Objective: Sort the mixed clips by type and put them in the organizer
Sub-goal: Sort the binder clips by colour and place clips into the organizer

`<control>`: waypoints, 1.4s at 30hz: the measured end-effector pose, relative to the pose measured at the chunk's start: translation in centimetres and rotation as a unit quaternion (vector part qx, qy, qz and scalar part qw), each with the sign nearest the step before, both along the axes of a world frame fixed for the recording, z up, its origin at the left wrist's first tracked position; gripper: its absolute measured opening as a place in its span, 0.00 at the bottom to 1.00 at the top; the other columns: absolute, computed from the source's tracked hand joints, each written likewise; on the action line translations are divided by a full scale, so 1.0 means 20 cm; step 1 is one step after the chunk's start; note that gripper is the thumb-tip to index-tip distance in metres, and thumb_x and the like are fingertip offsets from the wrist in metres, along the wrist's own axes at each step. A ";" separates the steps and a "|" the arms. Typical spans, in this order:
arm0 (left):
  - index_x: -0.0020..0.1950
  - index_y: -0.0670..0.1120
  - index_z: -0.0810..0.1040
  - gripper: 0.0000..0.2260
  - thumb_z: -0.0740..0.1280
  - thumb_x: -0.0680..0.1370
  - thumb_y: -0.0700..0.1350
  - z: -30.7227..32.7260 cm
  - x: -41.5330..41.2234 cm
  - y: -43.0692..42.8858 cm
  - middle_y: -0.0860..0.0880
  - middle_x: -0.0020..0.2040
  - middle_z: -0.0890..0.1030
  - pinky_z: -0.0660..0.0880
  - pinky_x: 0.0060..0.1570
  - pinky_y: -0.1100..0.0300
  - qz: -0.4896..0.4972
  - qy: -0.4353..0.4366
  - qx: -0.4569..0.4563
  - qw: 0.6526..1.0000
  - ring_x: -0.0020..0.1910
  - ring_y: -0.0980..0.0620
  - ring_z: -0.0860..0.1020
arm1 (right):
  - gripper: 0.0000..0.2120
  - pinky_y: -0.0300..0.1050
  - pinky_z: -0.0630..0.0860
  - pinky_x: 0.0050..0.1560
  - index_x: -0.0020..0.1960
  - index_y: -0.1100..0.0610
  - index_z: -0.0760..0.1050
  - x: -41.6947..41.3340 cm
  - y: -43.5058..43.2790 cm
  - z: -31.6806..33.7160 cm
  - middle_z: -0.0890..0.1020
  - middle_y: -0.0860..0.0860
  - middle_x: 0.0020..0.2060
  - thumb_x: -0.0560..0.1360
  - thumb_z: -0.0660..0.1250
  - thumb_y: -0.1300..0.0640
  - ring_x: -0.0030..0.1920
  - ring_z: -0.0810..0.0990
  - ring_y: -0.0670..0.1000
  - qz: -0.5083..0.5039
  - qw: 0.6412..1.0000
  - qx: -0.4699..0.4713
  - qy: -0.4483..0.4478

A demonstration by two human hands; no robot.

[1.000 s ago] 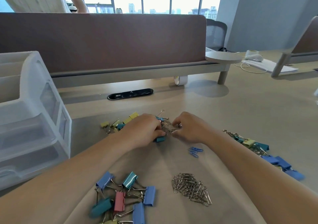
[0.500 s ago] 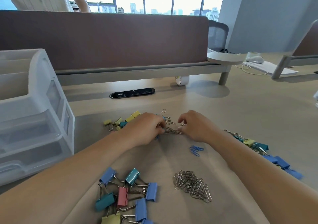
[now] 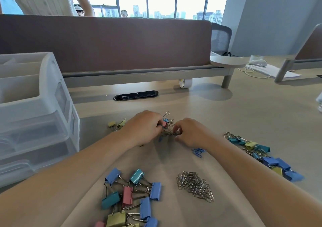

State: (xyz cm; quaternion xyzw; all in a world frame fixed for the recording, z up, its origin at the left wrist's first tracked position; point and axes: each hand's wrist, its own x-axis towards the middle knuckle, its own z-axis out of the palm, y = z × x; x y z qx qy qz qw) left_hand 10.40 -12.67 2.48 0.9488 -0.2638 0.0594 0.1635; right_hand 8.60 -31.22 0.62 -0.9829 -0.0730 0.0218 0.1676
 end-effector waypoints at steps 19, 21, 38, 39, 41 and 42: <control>0.51 0.49 0.83 0.05 0.70 0.76 0.45 0.07 -0.03 0.03 0.54 0.45 0.82 0.76 0.45 0.58 0.001 0.040 -0.092 0.995 0.43 0.55 0.79 | 0.07 0.48 0.77 0.46 0.49 0.53 0.81 -0.08 0.07 0.10 0.83 0.51 0.45 0.78 0.65 0.54 0.45 0.79 0.53 -0.005 0.997 0.045 -0.068; 0.52 0.48 0.82 0.06 0.69 0.77 0.46 0.06 -0.04 0.04 0.52 0.48 0.82 0.76 0.47 0.57 0.019 0.029 -0.053 0.998 0.46 0.52 0.79 | 0.07 0.47 0.77 0.44 0.48 0.53 0.81 -0.08 0.06 0.10 0.82 0.50 0.44 0.78 0.65 0.54 0.42 0.79 0.52 -0.019 0.997 0.038 -0.066; 0.31 0.49 0.58 0.19 0.62 0.78 0.38 -0.06 -0.10 -0.11 0.49 0.32 0.65 0.66 0.37 0.57 0.058 -0.023 0.153 0.986 0.38 0.46 0.69 | 0.07 0.45 0.75 0.43 0.49 0.50 0.81 -0.13 -0.09 0.07 0.83 0.50 0.45 0.78 0.64 0.53 0.45 0.79 0.52 -0.060 0.997 -0.003 -0.046; 0.32 0.49 0.58 0.18 0.62 0.78 0.38 -0.06 -0.10 -0.11 0.49 0.32 0.65 0.66 0.38 0.57 0.059 -0.020 0.152 0.986 0.38 0.46 0.69 | 0.07 0.44 0.74 0.42 0.49 0.50 0.81 -0.13 -0.10 0.07 0.83 0.50 0.45 0.78 0.64 0.53 0.44 0.79 0.52 -0.061 0.997 -0.004 -0.045; 0.32 0.48 0.59 0.18 0.61 0.78 0.37 -0.06 -0.10 -0.11 0.50 0.32 0.64 0.67 0.38 0.57 0.061 -0.006 0.152 0.986 0.39 0.46 0.70 | 0.07 0.44 0.74 0.42 0.49 0.50 0.81 -0.14 -0.11 0.07 0.83 0.50 0.45 0.78 0.64 0.53 0.45 0.79 0.53 -0.064 0.997 -0.004 -0.047; 0.33 0.47 0.60 0.17 0.61 0.78 0.37 -0.06 -0.09 -0.12 0.50 0.32 0.64 0.67 0.39 0.56 0.062 -0.001 0.151 0.987 0.39 0.47 0.70 | 0.07 0.45 0.75 0.43 0.49 0.49 0.81 -0.15 -0.12 0.07 0.83 0.50 0.45 0.78 0.64 0.53 0.45 0.79 0.53 -0.065 0.997 -0.002 -0.048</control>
